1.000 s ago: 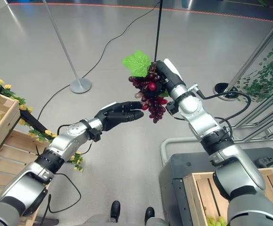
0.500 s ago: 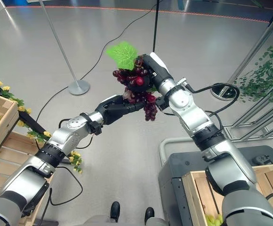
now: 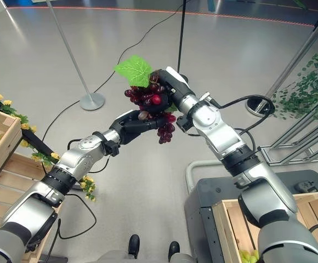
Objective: Pick up the fruits from the basket on one side to the basket on the other side
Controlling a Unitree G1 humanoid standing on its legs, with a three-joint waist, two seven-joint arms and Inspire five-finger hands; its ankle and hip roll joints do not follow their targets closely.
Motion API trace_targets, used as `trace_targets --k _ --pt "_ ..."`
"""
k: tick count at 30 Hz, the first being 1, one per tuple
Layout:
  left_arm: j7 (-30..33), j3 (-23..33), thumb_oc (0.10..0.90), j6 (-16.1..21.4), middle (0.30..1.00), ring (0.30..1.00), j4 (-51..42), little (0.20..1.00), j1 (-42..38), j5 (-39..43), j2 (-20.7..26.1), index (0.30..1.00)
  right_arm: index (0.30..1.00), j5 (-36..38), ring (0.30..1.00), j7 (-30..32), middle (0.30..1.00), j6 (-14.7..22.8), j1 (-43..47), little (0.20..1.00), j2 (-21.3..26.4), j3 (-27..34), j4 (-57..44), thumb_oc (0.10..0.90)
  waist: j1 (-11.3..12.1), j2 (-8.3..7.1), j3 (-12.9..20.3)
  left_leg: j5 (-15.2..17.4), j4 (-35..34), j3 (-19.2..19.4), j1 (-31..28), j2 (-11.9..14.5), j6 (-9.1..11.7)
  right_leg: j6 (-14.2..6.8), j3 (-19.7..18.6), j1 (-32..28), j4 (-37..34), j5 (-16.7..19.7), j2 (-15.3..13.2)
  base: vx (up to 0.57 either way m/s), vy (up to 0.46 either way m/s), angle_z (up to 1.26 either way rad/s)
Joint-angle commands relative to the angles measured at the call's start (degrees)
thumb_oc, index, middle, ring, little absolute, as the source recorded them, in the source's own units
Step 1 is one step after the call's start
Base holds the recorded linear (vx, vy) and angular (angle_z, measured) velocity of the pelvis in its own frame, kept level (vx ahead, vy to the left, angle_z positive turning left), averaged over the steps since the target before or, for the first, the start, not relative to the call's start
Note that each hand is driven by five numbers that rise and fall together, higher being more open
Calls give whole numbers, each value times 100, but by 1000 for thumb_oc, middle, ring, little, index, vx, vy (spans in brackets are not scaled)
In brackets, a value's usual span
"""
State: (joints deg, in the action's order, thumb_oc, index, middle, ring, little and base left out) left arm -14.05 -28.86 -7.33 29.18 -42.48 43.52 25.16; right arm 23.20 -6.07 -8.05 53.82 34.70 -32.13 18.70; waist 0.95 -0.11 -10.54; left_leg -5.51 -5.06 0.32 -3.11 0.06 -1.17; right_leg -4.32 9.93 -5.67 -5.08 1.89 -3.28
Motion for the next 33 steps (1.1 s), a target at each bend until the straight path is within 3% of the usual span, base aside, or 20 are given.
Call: trace_targets --k 1,4,5,6,26,27,28,33 --pt "37 98 800 783 900 900 354 900 -794 202 -457 900 300 506 300 -337 300 285 630 300 -493 -34 -183 400 42 -231 1065 460 6 291 -291 154 383 -119 200 -130 8 55 -299 0 0 0" --pt "226 124 800 955 900 900 261 900 -725 70 -472 900 300 924 300 -387 300 165 597 300 -553 -13 -207 400 60 -236 1056 460 6 281 -289 166 392 -119 212 -132 8 53 -300 0 0 0" --pt "228 125 651 968 676 676 258 676 -720 68 -471 676 300 935 300 -401 300 151 589 300 -563 -5 -216 400 61 -238 1055 460 6 279 -289 165 393 -120 213 -133 8 52 -300 0 0 0" --pt "245 179 400 1005 300 300 227 300 -667 68 -459 300 300 1013 300 -430 300 83 525 300 -620 74 -254 400 70 -249 1059 458 6 270 -283 167 397 -109 213 -136 8 40 -298 0 0 0" --pt "421 187 400 1125 300 300 243 300 -489 44 -604 300 300 1340 300 -760 300 -85 489 300 -760 121 83 400 118 -265 1052 451 6 234 -293 179 400 -114 255 -153 8 53 -318 0 0 0" --pt "415 207 400 1151 300 300 275 300 -473 97 -613 300 768 1322 768 -732 768 -101 497 768 -738 129 91 712 115 -267 1056 452 6 234 -295 179 401 -116 251 -153 8 52 -319 0 0 0" --pt "409 214 400 1157 300 300 278 300 -464 113 -613 300 900 1302 900 -730 900 -104 494 900 -731 134 92 800 115 -268 1056 452 6 235 -296 179 402 -117 251 -154 8 52 -319 0 0 0" --pt "352 316 400 1198 300 300 257 300 -307 241 -650 300 900 750 900 -634 900 -412 415 900 -635 154 148 800 122 -284 1048 448 6 226 -307 178 400 -114 253 -164 8 56 -324 0 0 0"
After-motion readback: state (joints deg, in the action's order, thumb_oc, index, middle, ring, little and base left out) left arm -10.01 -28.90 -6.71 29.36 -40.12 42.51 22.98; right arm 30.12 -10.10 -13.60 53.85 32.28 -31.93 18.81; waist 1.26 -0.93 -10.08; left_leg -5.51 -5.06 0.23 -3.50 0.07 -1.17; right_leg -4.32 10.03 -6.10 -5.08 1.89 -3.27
